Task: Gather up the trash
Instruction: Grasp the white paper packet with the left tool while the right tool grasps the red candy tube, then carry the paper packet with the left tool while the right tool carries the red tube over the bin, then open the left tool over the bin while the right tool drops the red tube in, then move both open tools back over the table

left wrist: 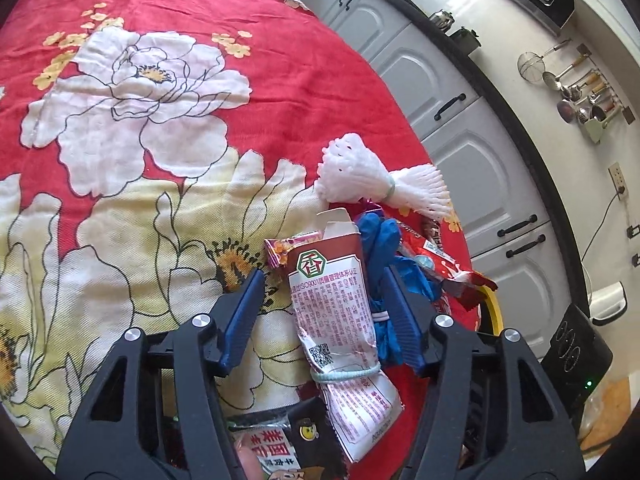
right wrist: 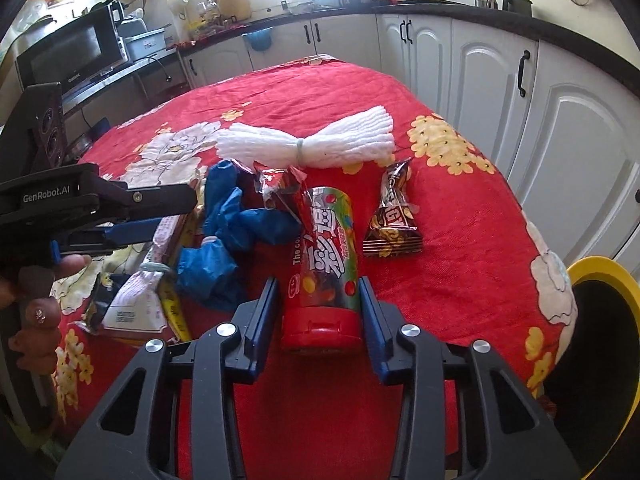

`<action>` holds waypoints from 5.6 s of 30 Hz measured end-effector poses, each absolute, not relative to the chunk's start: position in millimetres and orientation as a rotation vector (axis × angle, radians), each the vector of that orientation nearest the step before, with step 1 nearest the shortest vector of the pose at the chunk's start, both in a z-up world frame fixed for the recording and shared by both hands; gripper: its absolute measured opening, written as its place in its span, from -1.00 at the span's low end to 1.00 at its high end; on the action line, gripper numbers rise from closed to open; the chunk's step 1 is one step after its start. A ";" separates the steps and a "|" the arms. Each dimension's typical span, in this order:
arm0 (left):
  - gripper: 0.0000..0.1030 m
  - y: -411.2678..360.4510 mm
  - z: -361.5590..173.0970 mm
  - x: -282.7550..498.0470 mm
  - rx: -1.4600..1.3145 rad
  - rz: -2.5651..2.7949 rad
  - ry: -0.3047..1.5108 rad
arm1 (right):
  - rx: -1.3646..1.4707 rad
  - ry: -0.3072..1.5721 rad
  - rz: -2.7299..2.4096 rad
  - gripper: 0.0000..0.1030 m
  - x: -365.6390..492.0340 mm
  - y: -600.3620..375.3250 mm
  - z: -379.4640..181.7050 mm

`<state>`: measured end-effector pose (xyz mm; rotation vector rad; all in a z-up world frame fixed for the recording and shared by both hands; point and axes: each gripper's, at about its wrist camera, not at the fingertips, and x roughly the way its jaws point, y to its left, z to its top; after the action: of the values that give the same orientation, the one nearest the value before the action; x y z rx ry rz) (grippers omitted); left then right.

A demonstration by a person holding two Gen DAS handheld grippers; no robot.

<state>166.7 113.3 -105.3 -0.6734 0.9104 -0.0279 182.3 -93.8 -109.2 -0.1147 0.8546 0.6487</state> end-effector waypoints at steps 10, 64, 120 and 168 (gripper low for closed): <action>-0.29 108.5 -107.0 172.1 -0.627 -0.020 0.926 | -0.071 0.846 0.648 -0.36 183.6 -100.0 -110.9; -0.46 70.1 -79.8 139.4 -0.524 -0.073 0.869 | 0.137 0.724 0.609 -0.36 153.2 -186.5 -58.6; -0.47 -136.4 -25.2 186.5 -0.285 -0.405 0.760 | 0.303 0.620 0.252 -0.36 143.2 -384.7 -70.8; 0.79 -160.3 -57.9 220.2 -0.230 -0.314 0.839 | 0.320 0.676 0.158 0.13 145.9 -404.0 -102.7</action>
<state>220.2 -160.3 -57.9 -0.2299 0.8392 -0.3138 145.9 -404.0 -102.7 0.3203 0.6758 0.1583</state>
